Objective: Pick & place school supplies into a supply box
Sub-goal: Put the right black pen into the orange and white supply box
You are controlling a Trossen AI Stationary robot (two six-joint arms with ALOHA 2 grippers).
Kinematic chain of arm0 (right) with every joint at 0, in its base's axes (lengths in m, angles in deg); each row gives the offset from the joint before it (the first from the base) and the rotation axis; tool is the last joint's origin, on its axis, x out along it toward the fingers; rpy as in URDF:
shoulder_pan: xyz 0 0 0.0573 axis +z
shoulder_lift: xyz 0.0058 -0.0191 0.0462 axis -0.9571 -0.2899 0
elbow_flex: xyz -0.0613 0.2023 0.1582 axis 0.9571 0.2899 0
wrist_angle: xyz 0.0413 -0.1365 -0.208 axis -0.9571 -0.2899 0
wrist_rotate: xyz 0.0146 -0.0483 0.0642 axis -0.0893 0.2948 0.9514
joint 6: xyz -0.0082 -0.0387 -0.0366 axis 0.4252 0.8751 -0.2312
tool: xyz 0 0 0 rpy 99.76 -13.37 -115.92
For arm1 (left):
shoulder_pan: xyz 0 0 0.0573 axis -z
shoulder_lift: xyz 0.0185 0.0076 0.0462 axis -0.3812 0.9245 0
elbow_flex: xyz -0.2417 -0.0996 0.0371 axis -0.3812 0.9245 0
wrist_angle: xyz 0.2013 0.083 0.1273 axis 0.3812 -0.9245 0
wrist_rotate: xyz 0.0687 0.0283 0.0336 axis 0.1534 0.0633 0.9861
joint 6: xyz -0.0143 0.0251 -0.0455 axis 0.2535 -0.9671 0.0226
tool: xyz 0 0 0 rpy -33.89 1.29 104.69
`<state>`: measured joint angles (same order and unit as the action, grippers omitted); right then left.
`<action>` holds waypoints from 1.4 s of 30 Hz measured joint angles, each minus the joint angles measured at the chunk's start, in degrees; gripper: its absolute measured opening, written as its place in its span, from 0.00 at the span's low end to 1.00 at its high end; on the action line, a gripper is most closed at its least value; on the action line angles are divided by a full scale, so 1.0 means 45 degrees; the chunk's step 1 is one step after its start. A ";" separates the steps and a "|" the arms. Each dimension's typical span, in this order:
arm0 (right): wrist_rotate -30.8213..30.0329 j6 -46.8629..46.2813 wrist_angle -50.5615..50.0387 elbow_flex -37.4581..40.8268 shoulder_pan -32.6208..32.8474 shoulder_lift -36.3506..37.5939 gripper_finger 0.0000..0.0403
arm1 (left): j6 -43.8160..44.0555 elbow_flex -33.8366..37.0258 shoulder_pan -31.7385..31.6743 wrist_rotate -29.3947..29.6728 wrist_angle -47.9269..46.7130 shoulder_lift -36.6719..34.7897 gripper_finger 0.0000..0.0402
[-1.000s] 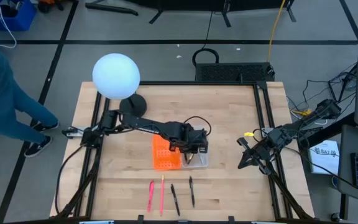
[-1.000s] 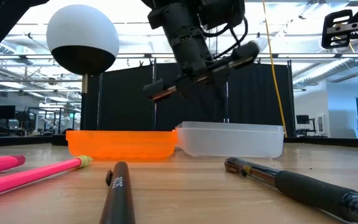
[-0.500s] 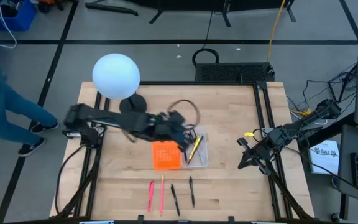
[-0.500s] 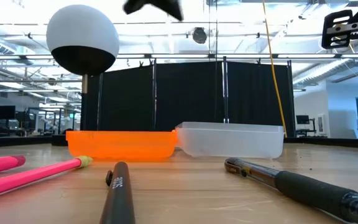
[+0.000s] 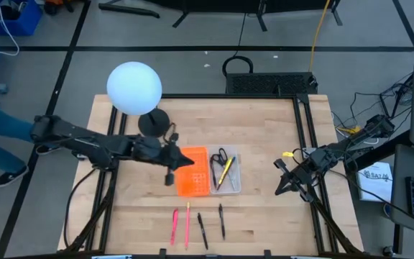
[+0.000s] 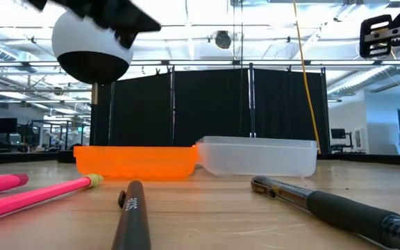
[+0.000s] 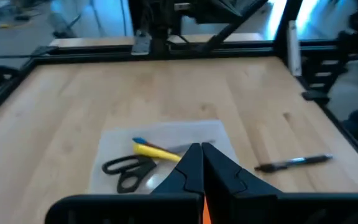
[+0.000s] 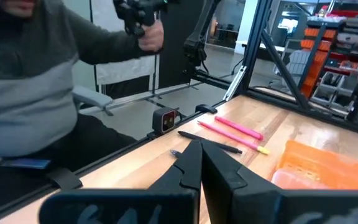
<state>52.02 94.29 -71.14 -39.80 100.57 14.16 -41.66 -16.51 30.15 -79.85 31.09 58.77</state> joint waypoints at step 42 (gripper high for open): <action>-0.7368 -0.3653 -0.2220 -0.6917 0.0131 -0.8022 0.00 | -0.1260 0.8677 -0.3211 -0.2548 0.5916 -0.8206 0.03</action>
<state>18.87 77.85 -81.13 -70.92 101.16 -21.94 -47.33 22.54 15.71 -91.32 57.71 21.84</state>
